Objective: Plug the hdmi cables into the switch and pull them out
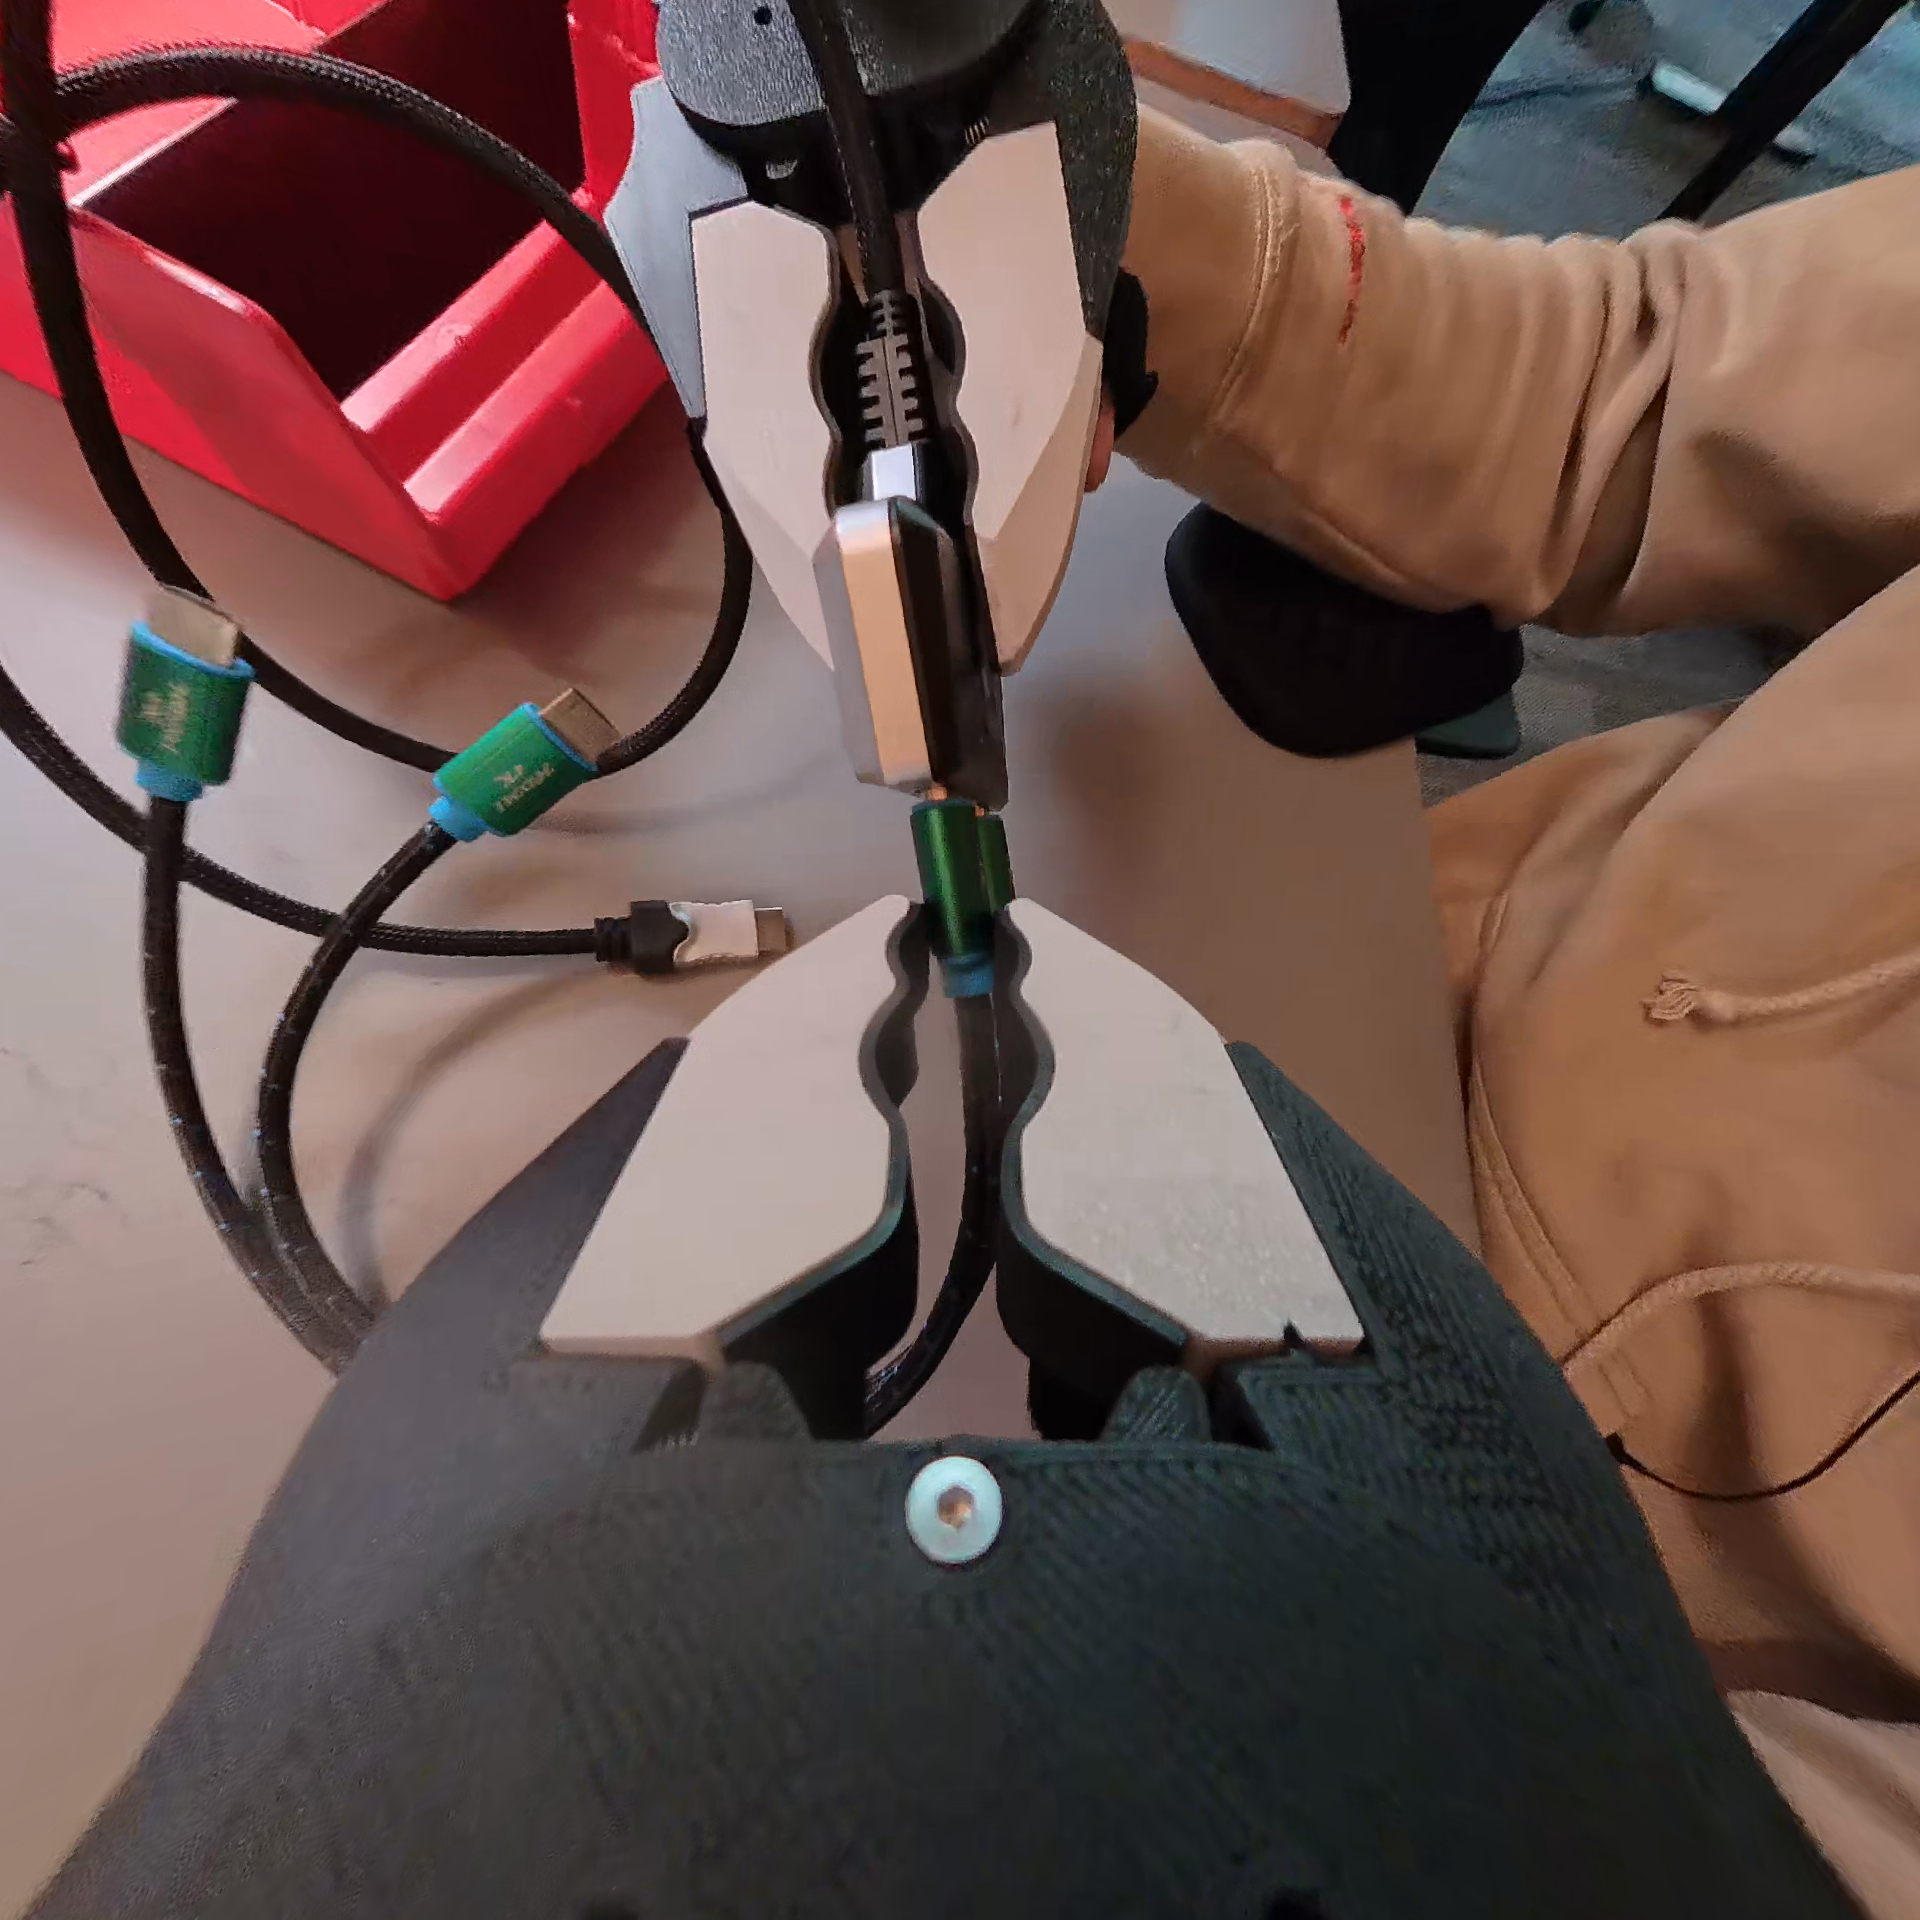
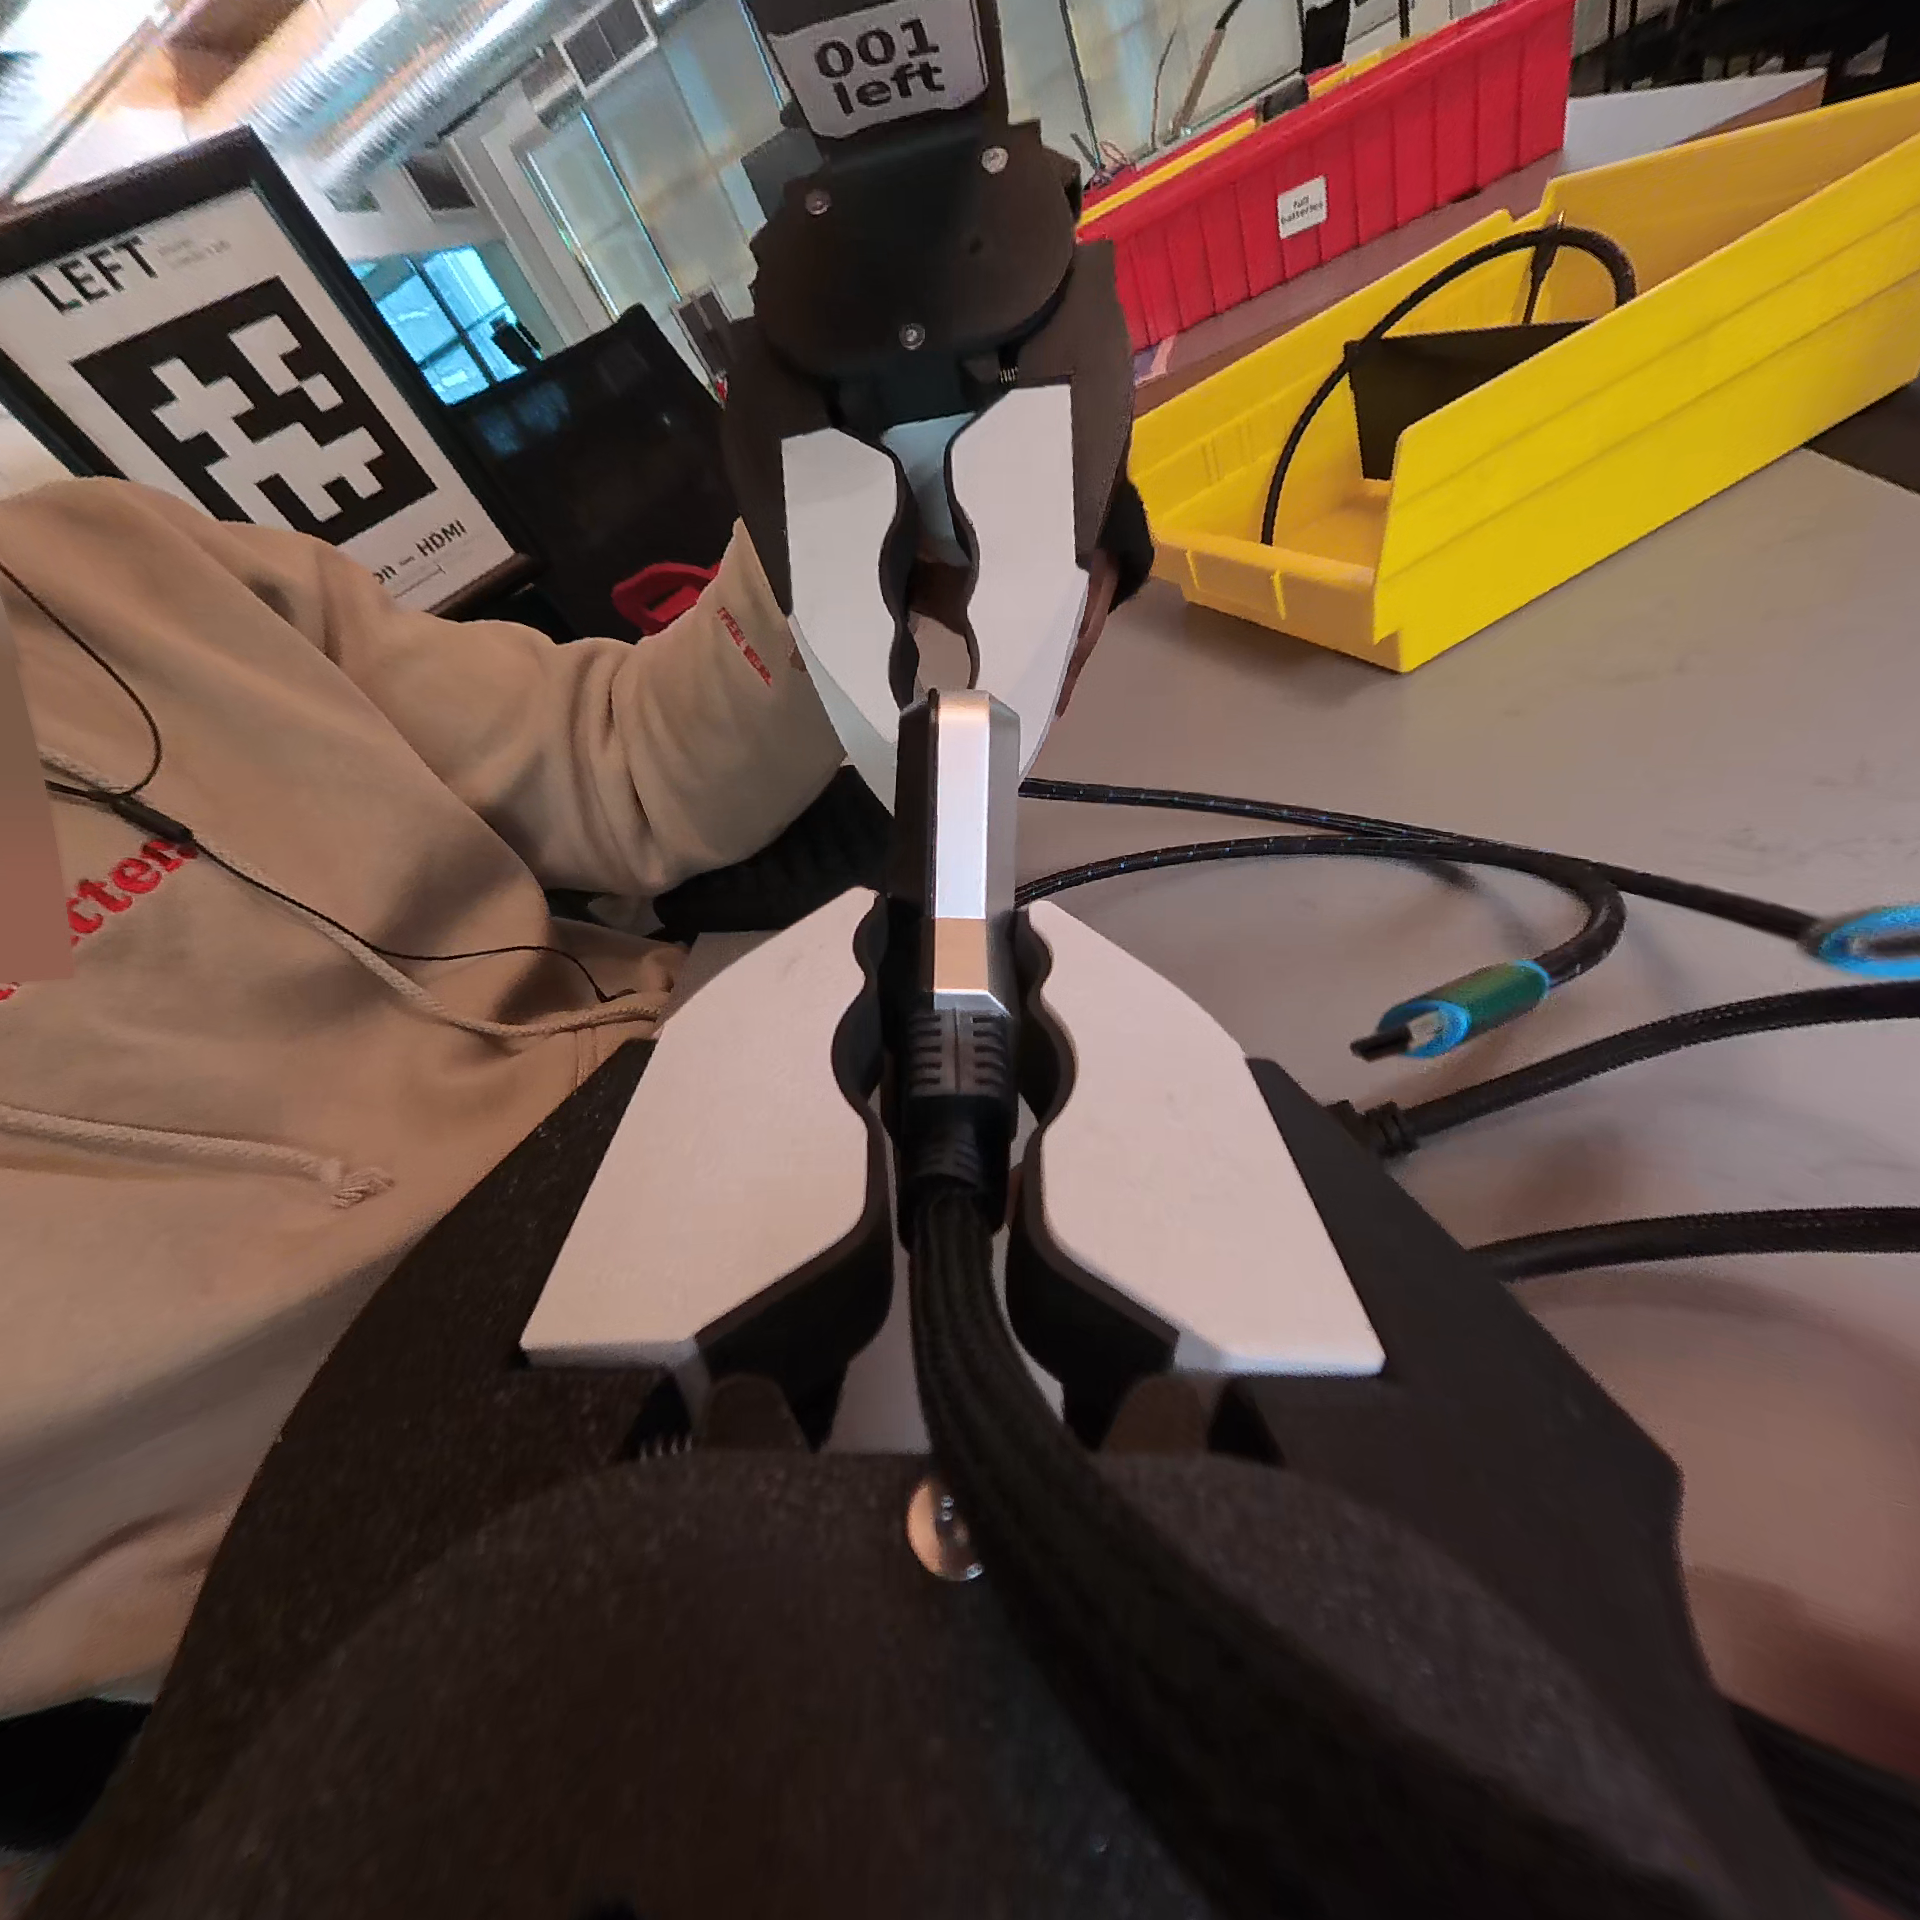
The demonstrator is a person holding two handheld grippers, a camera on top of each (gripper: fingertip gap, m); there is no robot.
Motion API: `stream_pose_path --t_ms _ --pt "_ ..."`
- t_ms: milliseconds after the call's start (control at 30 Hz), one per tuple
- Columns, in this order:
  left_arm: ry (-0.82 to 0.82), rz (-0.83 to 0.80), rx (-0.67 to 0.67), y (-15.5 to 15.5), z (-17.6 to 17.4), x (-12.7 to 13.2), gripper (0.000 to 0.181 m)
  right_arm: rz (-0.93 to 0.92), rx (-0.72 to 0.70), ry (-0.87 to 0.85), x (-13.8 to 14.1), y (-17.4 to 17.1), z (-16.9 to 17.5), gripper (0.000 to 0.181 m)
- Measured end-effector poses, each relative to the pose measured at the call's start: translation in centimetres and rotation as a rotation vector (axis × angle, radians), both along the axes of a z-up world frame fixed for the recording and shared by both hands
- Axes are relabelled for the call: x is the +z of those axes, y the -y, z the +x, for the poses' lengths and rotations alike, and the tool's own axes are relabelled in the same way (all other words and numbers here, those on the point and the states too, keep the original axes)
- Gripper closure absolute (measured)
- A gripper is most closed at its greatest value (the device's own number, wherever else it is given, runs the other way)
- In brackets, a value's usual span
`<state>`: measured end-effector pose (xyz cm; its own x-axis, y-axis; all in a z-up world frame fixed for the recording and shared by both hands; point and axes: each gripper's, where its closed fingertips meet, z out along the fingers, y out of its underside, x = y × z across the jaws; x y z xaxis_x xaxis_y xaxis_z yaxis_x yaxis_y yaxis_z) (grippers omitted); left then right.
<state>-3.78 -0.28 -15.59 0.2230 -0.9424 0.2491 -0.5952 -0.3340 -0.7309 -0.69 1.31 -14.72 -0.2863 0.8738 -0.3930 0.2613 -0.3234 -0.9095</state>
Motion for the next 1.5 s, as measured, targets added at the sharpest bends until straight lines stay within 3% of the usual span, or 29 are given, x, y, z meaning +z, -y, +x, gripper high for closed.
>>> stream_pose_path --t_ms 267,367,433,533,800,900,1067,1200,1333,1400,1500 --pt "0.086 0.004 -0.015 -0.1 0.5 0.6 0.168 0.015 0.002 0.016 0.0 0.3 -0.4 0.160" --pt "0.058 0.041 -0.018 -0.1 0.0 0.2 0.145 0.071 0.029 0.049 -0.5 1.2 -0.9 0.159" --pt "0.071 0.052 -0.018 0.0 0.4 0.4 0.140 0.068 0.026 0.058 -0.4 1.3 -1.1 0.159" --pt "0.074 0.066 -0.017 -0.1 1.2 0.5 0.159 0.097 0.015 0.088 -0.6 1.5 -1.4 0.159" --pt "0.191 0.086 0.109 -2.3 -0.1 2.8 0.161 0.141 -0.199 0.021 1.5 -2.0 -0.5 0.146" --pt "0.208 0.076 0.111 -2.3 -0.3 3.1 0.161 0.141 -0.236 -0.015 2.2 -2.7 -0.1 0.155" --pt "0.243 0.112 0.109 -2.1 -0.5 4.3 0.159 0.150 -0.184 -0.036 3.8 -1.7 0.3 0.164" --pt "0.289 0.226 0.202 -2.5 -2.5 7.7 0.146 0.272 -0.164 0.069 5.9 -1.3 0.8 0.165" --pt "0.324 0.310 0.347 -2.9 -5.3 9.9 0.146 0.392 -0.101 0.239 8.6 -0.7 1.4 0.166" --pt "0.310 0.323 0.399 -2.8 -6.4 9.3 0.146 0.462 -0.077 0.328 10.3 -0.6 1.9 0.166" --pt "0.243 0.321 0.444 -1.9 -7.5 6.5 0.148 0.567 -0.062 0.457 12.4 -0.9 2.8 0.165"
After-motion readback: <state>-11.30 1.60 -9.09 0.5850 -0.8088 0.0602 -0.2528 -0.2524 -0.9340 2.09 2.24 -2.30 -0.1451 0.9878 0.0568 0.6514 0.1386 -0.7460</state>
